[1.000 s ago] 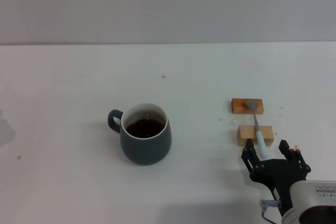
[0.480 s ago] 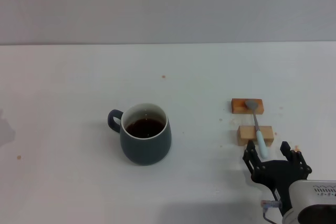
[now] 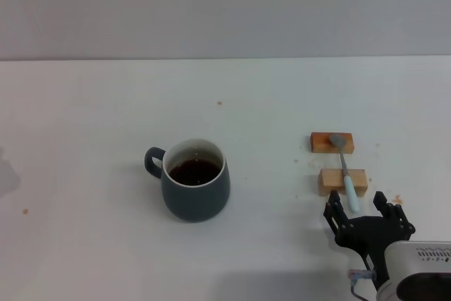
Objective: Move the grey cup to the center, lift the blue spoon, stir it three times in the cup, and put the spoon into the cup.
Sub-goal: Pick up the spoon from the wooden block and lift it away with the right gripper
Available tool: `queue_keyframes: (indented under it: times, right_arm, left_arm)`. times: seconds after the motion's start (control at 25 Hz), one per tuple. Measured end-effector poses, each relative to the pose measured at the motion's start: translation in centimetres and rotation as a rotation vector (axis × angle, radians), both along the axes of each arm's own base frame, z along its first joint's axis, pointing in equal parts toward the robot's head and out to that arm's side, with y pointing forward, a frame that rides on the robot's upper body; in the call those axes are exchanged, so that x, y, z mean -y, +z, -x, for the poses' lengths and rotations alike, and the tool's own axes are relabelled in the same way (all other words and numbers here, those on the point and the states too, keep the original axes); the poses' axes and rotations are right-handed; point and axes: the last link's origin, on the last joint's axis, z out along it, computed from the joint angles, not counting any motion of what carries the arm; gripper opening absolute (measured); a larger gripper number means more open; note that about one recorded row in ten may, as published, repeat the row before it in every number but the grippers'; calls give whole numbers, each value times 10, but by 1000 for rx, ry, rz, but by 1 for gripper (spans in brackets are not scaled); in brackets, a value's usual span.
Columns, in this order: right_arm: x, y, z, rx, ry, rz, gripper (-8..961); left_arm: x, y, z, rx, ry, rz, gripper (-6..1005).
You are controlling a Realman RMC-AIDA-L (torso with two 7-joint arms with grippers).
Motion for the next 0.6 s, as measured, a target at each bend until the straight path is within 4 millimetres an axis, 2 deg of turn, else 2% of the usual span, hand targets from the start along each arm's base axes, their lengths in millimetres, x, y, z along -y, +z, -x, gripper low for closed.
queue_keyframes:
  times: [0.6]
  right_arm:
    - [0, 0, 0, 2, -1, 1, 732]
  left_arm:
    - [0, 0, 0, 0, 0, 0, 1]
